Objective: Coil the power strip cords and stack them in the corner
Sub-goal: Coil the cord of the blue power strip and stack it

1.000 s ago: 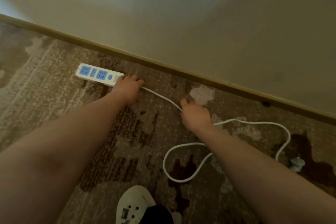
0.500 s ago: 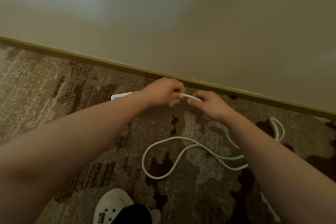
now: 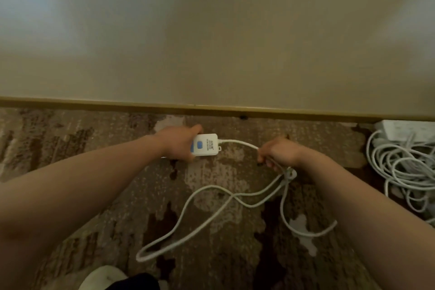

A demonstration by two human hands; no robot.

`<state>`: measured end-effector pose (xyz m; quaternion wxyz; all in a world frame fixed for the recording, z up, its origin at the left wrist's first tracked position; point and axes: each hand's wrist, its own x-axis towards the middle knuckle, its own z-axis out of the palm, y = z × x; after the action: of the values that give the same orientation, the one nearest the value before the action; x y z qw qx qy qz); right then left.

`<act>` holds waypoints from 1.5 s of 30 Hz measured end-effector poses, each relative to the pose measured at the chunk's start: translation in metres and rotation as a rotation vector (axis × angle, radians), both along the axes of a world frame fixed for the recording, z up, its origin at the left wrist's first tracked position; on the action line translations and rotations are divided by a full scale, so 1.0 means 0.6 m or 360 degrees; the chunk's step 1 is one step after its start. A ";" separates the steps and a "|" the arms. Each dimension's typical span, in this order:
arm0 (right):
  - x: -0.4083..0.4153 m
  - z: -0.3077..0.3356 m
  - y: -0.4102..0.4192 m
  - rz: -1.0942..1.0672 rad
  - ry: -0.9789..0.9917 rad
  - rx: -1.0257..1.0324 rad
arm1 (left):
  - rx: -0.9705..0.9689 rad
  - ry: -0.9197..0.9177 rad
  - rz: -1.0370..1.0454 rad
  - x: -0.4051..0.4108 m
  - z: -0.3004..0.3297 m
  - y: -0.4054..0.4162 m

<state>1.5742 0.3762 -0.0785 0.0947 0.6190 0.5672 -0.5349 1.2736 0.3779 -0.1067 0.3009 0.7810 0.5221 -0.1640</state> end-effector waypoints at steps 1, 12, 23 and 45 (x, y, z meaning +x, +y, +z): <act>0.007 0.001 0.004 0.0118 -0.0130 0.0073 | 0.0044 0.0002 -0.0058 0.015 0.007 0.001; 0.035 0.095 0.037 -0.0170 0.0547 -0.0044 | 0.0592 -0.0339 -0.0486 0.145 0.109 0.074; 0.212 0.153 -0.067 -0.1256 0.0846 0.0240 | 0.0711 -0.0695 0.0253 0.336 0.192 0.081; 0.372 0.170 -0.109 0.0528 -0.0736 0.1470 | -0.0767 -0.1073 0.0339 0.556 0.209 0.015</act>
<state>1.7974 0.3105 0.0236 0.0185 0.5999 0.7978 -0.0577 1.6074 0.3866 0.0185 0.6440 0.6399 0.4190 0.0153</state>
